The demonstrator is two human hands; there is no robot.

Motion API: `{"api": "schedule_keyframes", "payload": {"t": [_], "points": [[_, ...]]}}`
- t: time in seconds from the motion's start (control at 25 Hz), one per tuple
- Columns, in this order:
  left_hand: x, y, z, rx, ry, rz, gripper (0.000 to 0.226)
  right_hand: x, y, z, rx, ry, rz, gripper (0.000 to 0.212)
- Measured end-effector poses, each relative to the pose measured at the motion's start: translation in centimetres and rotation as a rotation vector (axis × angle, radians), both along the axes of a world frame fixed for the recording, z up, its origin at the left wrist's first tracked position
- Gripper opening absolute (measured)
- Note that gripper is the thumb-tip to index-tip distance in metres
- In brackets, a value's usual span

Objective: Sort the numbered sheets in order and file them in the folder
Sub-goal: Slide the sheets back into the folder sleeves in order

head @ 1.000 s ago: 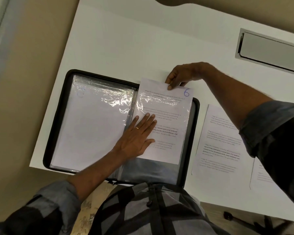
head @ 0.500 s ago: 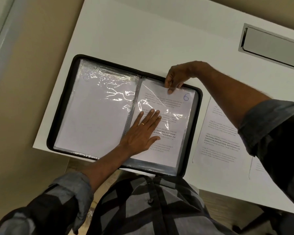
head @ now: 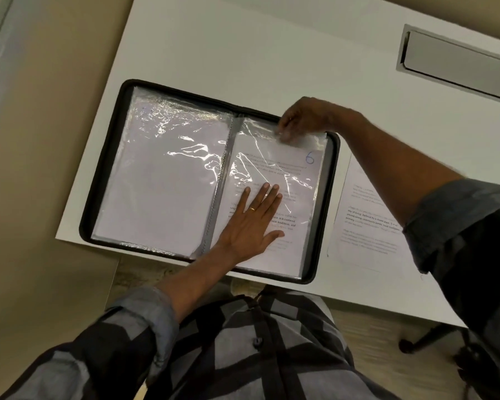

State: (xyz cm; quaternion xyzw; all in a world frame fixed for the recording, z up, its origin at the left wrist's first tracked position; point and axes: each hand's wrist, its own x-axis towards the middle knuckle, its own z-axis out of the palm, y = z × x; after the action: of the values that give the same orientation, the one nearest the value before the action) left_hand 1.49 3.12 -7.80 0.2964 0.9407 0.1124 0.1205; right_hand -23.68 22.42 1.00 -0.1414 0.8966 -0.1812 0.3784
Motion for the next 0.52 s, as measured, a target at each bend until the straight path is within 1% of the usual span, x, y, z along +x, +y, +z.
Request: {"api": "schedule_keyframes", "payload": {"t": [0.12,0.2,0.32,0.44,0.52], "points": [[1.6,1.1,0.2,0.009,-0.021,-0.014,0.089,3.2,1.7,0.4,-0.110,0.317,-0.200,0.020],[2.5,1.8,0.3,-0.001,-0.055,0.034,0.094,7.3,2.4,0.1,-0.162,0.472,-0.261,0.027],[3.3,2.6,0.5,-0.032,-0.073,0.130,0.101,14.8,2.9,-1.3,-0.190,0.571,-0.300,0.035],[4.0,2.7,0.0,-0.026,-0.044,0.140,0.104,21.4,2.9,-2.8,-0.143,0.629,-0.299,0.042],[4.3,2.8,-0.2,-0.043,-0.032,0.124,0.099,25.0,3.1,-3.9,-0.122,0.637,-0.323,0.046]]}}
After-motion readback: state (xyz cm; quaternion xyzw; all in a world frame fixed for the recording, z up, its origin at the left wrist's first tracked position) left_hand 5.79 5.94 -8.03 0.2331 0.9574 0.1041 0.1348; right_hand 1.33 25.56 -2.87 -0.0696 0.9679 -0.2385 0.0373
